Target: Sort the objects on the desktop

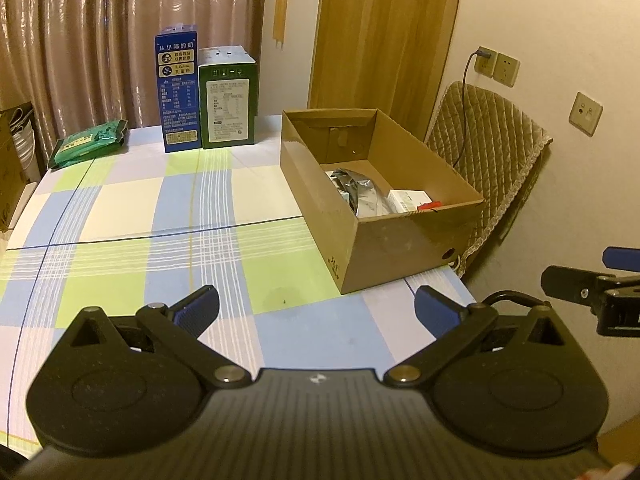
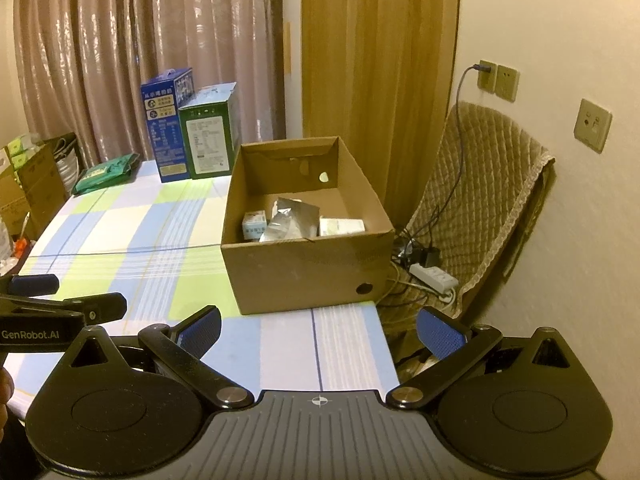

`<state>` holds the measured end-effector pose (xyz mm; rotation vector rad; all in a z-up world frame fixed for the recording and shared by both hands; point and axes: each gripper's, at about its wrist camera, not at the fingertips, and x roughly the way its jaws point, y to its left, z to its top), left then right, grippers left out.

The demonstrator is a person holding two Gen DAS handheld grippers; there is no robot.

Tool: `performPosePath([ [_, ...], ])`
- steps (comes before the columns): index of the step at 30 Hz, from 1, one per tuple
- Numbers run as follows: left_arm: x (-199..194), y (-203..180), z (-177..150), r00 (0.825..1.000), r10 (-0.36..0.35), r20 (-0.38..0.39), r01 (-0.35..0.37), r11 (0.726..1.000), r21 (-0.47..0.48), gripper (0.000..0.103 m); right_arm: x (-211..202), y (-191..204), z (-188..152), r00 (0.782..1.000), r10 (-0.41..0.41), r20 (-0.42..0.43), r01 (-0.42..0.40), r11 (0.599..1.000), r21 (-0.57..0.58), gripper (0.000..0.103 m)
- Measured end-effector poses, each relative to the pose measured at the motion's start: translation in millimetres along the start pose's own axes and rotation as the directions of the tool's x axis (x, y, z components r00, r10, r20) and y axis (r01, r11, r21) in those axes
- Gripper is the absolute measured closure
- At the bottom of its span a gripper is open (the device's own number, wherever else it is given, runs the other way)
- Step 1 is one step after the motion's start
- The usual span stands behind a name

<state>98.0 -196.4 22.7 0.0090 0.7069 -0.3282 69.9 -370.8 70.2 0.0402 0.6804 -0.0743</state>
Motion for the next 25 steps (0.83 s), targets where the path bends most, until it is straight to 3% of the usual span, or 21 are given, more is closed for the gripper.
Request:
performPosePath([
  [25,-3.0,-1.7,4.2,0.999,-0.009,0.039,0.007,0.999,0.041,0.001,3.5,-0.6,-1.8,1.0,-0.007,-0.018,0.007,1.0,-0.002,0.002],
])
